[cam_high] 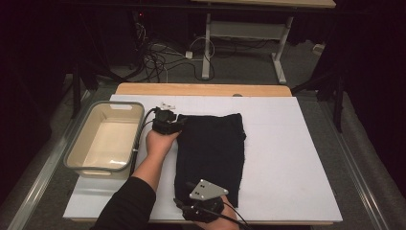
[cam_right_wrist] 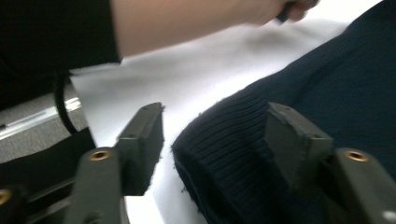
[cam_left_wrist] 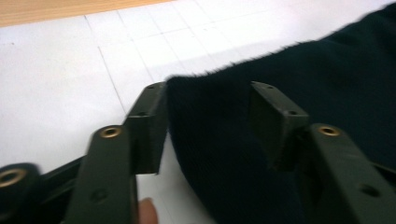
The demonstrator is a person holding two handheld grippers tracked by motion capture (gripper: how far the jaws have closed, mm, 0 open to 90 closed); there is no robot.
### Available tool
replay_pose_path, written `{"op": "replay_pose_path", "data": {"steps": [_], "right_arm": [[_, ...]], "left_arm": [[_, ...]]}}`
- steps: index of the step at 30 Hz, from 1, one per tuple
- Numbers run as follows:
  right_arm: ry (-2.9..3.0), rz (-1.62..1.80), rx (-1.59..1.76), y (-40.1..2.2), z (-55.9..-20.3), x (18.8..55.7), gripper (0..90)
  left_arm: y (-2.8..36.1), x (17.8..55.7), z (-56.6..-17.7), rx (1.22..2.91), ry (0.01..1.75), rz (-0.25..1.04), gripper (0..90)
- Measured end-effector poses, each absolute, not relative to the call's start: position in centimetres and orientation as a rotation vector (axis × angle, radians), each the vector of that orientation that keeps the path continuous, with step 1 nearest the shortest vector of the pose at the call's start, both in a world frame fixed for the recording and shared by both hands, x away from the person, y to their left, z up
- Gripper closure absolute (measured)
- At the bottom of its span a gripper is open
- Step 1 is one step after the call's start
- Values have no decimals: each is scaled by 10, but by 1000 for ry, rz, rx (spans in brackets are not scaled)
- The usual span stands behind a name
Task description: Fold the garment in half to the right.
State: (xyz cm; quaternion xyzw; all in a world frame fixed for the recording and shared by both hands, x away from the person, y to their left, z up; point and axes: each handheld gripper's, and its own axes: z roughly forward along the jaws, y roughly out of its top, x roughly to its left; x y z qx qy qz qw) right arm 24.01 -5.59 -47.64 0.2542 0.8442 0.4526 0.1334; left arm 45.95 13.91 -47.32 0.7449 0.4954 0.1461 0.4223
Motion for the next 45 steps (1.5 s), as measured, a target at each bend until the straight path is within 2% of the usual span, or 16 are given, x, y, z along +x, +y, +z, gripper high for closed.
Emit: {"op": "replay_pose_path", "data": {"steps": [4,10,18,21,23,26,30,32,34,36,41,43,45], "right_arm": [[2398,1322,763,-86,-464,233,352],[2334,1282,858,-142,-464,231,366],[2283,1208,977,-206,-474,224,395],[2297,1217,1010,-213,-483,225,398],[2326,1209,1010,-211,-486,227,395],[2344,1220,996,-206,-486,227,382],[2364,1203,978,-197,-488,228,367],[2375,1181,981,-194,-490,229,366],[2392,1156,1002,-194,-493,231,370],[2394,1143,992,-193,-495,232,373],[2401,1139,992,-188,-497,236,395],[2400,1124,994,-187,-497,237,429],[2400,1113,988,-188,-497,237,517]], "left_arm": [[144,427,-474,1849,1180,339,413],[156,369,-487,1845,1108,280,404],[168,305,-497,1869,1037,252,287],[166,282,-494,1896,1029,252,221],[159,265,-490,1911,1009,239,135],[147,243,-488,1948,935,238,135],[139,237,-495,2019,923,250,136],[138,239,-502,2063,934,216,175],[138,241,-507,2085,936,158,279],[139,240,-507,2076,933,157,323],[138,239,-508,2060,905,114,526],[138,239,-508,2054,901,110,586],[137,237,-507,2048,891,134,634]]}}
